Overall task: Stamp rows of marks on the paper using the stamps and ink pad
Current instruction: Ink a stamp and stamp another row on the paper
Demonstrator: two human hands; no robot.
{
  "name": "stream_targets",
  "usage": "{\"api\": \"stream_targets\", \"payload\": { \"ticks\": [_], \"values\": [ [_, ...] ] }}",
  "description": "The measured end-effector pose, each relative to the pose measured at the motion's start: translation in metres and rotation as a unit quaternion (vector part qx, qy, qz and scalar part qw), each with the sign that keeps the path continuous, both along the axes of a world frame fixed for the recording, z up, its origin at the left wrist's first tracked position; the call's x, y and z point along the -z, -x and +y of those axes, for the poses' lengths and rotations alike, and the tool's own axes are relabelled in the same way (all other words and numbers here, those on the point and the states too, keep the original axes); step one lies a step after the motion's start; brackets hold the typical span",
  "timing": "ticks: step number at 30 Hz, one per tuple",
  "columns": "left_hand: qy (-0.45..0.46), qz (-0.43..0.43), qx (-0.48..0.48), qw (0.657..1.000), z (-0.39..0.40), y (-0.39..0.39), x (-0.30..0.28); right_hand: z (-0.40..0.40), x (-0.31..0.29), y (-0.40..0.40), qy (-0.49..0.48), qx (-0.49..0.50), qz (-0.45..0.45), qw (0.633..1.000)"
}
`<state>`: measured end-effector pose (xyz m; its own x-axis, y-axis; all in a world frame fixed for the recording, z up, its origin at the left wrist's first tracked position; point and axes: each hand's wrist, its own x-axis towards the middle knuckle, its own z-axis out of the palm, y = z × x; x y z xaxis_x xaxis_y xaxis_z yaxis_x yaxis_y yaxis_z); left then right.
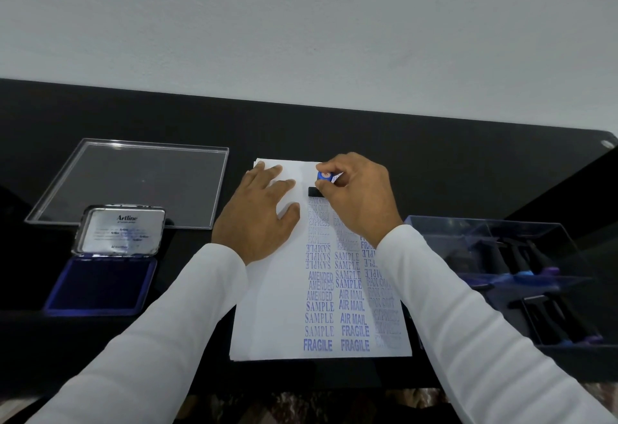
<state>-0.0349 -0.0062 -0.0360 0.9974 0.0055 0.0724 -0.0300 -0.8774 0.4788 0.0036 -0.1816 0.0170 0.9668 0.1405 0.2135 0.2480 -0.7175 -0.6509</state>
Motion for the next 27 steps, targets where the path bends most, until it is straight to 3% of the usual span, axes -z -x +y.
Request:
{"api": "stream_targets", "payload": {
  "ticks": [27],
  "values": [
    [0.002,-0.011,0.002,1.0,0.0009,0.0005,0.0013,0.001,-0.002,0.0025,-0.01,0.004,0.009,1.0]
  ]
}}
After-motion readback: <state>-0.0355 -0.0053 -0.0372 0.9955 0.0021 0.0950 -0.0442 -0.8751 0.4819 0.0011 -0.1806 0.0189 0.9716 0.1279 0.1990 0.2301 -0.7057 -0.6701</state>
